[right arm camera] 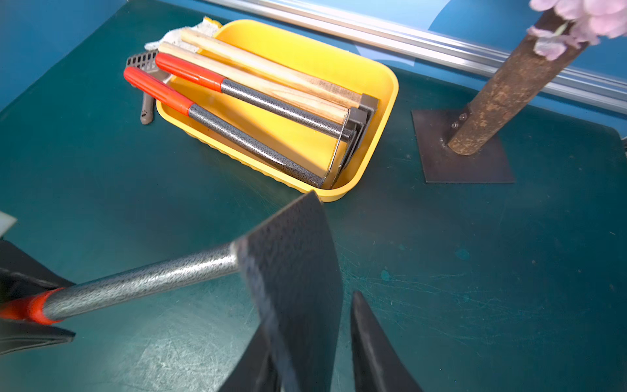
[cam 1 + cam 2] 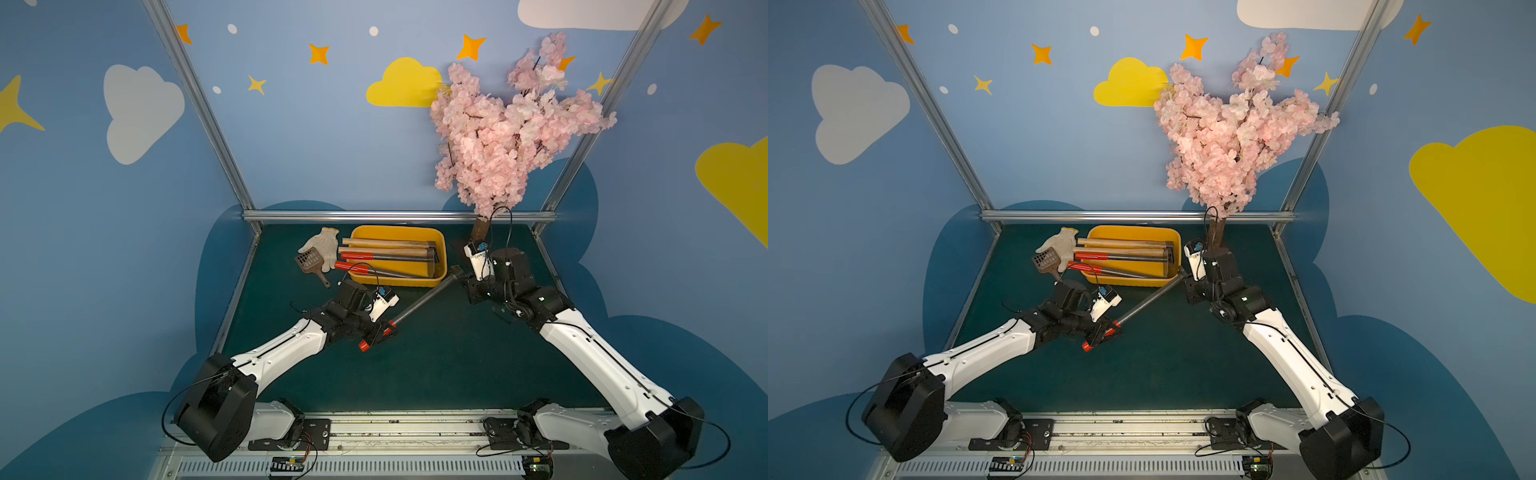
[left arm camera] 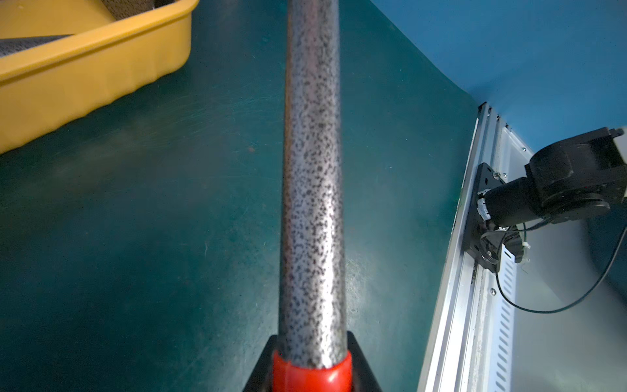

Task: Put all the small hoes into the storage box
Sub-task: Pick up the hoe from the center of the board.

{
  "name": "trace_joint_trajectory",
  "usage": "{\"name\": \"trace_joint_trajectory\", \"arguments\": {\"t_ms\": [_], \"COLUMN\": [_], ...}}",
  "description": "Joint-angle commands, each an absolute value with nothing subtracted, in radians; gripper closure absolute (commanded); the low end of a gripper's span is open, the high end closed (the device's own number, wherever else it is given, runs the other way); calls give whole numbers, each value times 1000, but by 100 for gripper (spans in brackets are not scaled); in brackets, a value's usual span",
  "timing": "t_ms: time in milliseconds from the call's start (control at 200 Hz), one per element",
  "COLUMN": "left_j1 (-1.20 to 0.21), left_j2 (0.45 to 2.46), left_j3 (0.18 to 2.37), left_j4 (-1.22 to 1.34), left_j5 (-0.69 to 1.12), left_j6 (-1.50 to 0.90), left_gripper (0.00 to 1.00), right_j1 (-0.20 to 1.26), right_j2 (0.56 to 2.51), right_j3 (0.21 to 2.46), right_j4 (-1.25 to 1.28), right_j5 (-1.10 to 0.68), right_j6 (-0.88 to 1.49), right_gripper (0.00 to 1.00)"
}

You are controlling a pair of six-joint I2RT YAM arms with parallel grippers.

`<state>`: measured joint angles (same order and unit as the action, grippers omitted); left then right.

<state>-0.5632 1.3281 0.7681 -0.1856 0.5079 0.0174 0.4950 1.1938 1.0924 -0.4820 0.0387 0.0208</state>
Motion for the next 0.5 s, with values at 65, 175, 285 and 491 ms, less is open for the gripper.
{"name": "trace_joint_trajectory", "arguments": {"t_ms": [65, 175, 285, 491], "left_j1": [-561, -561, -561, -582], "left_j2": [1309, 1300, 1290, 1254], "left_j3": [819, 815, 810, 803], "left_j4": [-124, -120, -115, -151], "left_j5": [590, 590, 533, 84], "left_j6": [25, 24, 23, 42], "left_gripper": [98, 98, 73, 37], "right_j1": [491, 491, 491, 481], "right_j2": [1226, 1230, 1236, 1342], "right_j3": [1118, 1122, 1133, 1241], "right_j4": [-456, -456, -458, -568], "right_j5": [23, 29, 33, 96], "right_j6": [17, 20, 22, 46], "right_gripper": [95, 100, 100, 100]}}
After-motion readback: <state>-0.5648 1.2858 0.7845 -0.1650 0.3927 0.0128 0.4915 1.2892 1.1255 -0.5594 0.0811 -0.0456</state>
